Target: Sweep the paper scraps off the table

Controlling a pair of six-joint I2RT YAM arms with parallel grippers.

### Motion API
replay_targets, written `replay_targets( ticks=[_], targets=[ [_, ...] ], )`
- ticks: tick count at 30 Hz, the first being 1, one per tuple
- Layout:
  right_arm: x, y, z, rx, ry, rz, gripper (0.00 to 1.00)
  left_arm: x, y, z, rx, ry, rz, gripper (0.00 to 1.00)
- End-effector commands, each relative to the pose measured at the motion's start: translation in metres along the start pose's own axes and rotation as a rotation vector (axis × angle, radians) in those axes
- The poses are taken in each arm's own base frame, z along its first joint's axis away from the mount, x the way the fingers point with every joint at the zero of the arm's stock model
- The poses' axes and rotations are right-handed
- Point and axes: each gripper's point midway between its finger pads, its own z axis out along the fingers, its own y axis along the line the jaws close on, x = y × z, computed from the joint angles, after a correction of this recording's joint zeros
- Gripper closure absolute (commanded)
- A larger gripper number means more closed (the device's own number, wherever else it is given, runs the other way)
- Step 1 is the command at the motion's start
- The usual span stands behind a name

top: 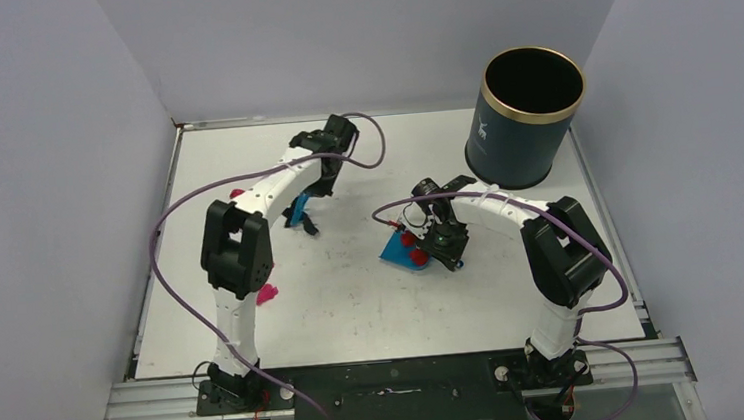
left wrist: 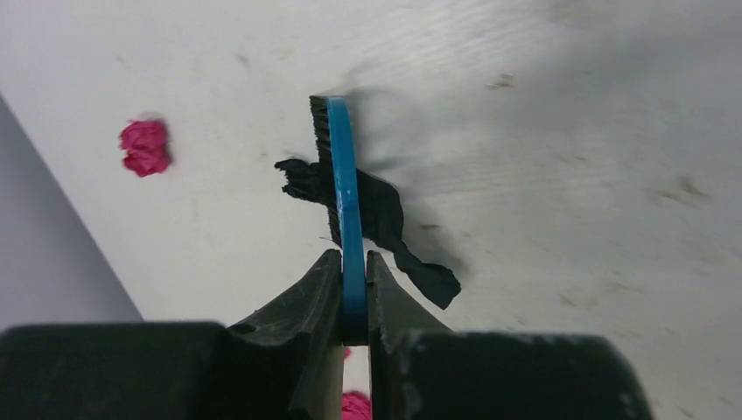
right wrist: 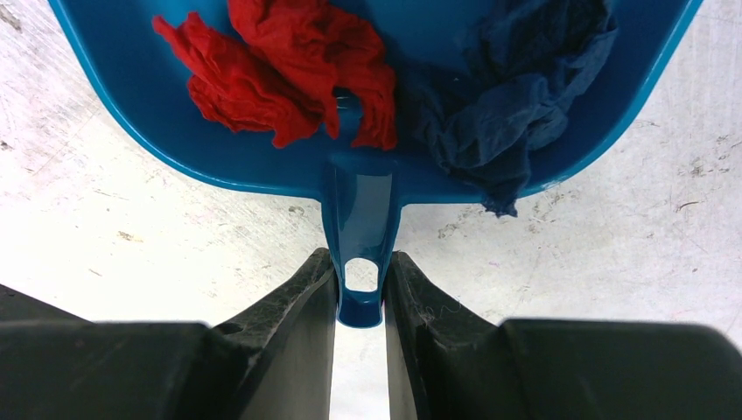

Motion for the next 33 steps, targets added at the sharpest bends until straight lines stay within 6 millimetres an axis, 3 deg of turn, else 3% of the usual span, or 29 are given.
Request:
replay_targets(
  ticks=[1, 9, 14, 24, 29, 33],
  targets=[
    [-0.005, -0.002, -0.01, 0.033, -0.016, -0.025, 0.95, -0.009, -0.067, -0.07, 0.277, -0.11, -0.02, 1.0],
    [0.0, 0.0, -0.004, 0.031, 0.04, -0.037, 0.95, 0.0, -0.131, -0.117, 0.541, -0.128, -0.028, 1.0],
    [0.003, 0.003, -0.002, 0.026, 0.06, -0.043, 0.95, -0.009, -0.142, -0.154, 0.68, -0.194, -0.073, 1.0],
    [0.004, 0.021, 0.002, -0.019, 0.068, -0.094, 0.95, -0.038, -0.136, -0.229, 0.973, -0.409, -0.248, 1.0],
    [0.003, 0.023, 0.002, -0.024, 0.051, -0.097, 0.95, -0.037, -0.103, -0.233, 0.945, -0.461, -0.325, 1.0],
    [0.007, 0.023, 0.003, -0.023, 0.058, -0.094, 0.95, -0.02, -0.063, -0.205, 0.695, -0.437, -0.324, 1.0]
  ],
)
